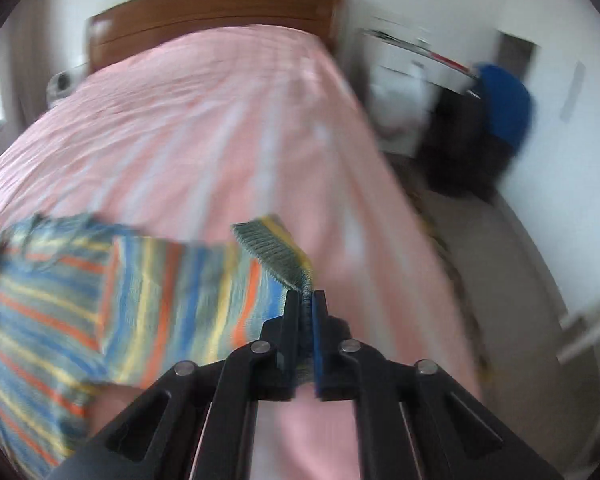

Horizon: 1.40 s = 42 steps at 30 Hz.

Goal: Fold small clothes

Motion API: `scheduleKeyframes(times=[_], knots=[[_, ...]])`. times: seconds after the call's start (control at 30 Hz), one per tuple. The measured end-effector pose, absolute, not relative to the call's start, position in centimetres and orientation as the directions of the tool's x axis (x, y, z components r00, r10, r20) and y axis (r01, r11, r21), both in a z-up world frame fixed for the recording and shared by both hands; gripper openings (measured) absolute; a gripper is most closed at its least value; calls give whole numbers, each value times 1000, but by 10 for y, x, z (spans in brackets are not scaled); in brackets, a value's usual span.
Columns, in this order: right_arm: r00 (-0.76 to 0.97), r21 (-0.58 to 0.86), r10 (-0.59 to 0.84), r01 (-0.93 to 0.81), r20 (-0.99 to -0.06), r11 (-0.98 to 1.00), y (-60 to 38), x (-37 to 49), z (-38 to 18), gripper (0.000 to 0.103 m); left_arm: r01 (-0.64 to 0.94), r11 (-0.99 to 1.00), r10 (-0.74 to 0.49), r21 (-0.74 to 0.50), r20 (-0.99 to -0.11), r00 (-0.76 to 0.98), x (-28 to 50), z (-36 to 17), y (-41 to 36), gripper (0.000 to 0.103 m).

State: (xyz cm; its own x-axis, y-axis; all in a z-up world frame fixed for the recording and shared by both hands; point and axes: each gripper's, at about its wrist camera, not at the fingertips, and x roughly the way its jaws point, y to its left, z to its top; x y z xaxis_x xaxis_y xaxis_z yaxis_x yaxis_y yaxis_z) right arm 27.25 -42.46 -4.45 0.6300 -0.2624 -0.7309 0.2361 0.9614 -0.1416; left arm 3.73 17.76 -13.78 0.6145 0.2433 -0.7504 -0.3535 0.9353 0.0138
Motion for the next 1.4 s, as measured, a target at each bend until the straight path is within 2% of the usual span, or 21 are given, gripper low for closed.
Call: scheduleKeyframes(times=[0.23, 0.37, 0.47, 0.63, 0.77, 0.87, 0.93, 1.0, 1.1, 1.2, 1.27, 1.37, 1.4], knots=[[524, -105, -269, 321, -808, 941, -457, 242, -98, 4, -330, 941, 272, 72, -741, 614, 37, -139, 167, 89], [506, -32, -227, 365, -832, 930, -472, 227, -121, 4, -328, 941, 279, 86, -745, 606, 38, -141, 167, 89], [508, 18, -191, 378, -840, 926, -479, 223, -125, 4, -331, 940, 279, 82, -745, 606, 37, -140, 169, 89], [499, 9, -191, 371, -845, 928, -481, 219, -126, 4, -329, 941, 275, 83, -753, 597, 39, -142, 168, 89], [537, 224, -57, 443, -842, 868, -506, 212, -136, 4, -325, 942, 272, 82, -751, 601, 37, -142, 168, 89], [588, 404, 59, 477, -807, 781, -530, 198, -138, 10, -328, 941, 272, 80, -754, 598, 37, -142, 168, 89], [596, 404, 44, 486, -802, 775, -533, 192, -133, 18, -332, 940, 275, 80, -754, 597, 37, -142, 168, 89], [598, 323, -52, 502, -800, 802, -531, 186, -118, 28, -336, 938, 282, 85, -750, 598, 37, -142, 168, 89], [639, 220, -180, 494, -747, 841, -522, 183, -93, 28, -340, 936, 290, 94, -752, 591, 38, -143, 166, 89], [695, 267, -76, 371, -715, 889, -506, 200, -85, 36, -337, 936, 292, 102, -758, 583, 41, -145, 166, 89], [700, 304, 0, 310, -714, 901, -497, 215, -90, 36, -330, 939, 288, 101, -758, 586, 40, -145, 164, 89], [636, 261, -7, 326, -772, 909, -492, 231, -112, 37, -311, 945, 275, 98, -753, 598, 39, -143, 161, 89], [590, 228, -36, 366, -807, 902, -497, 231, -123, 31, -306, 947, 272, 98, -751, 601, 38, -143, 161, 89]])
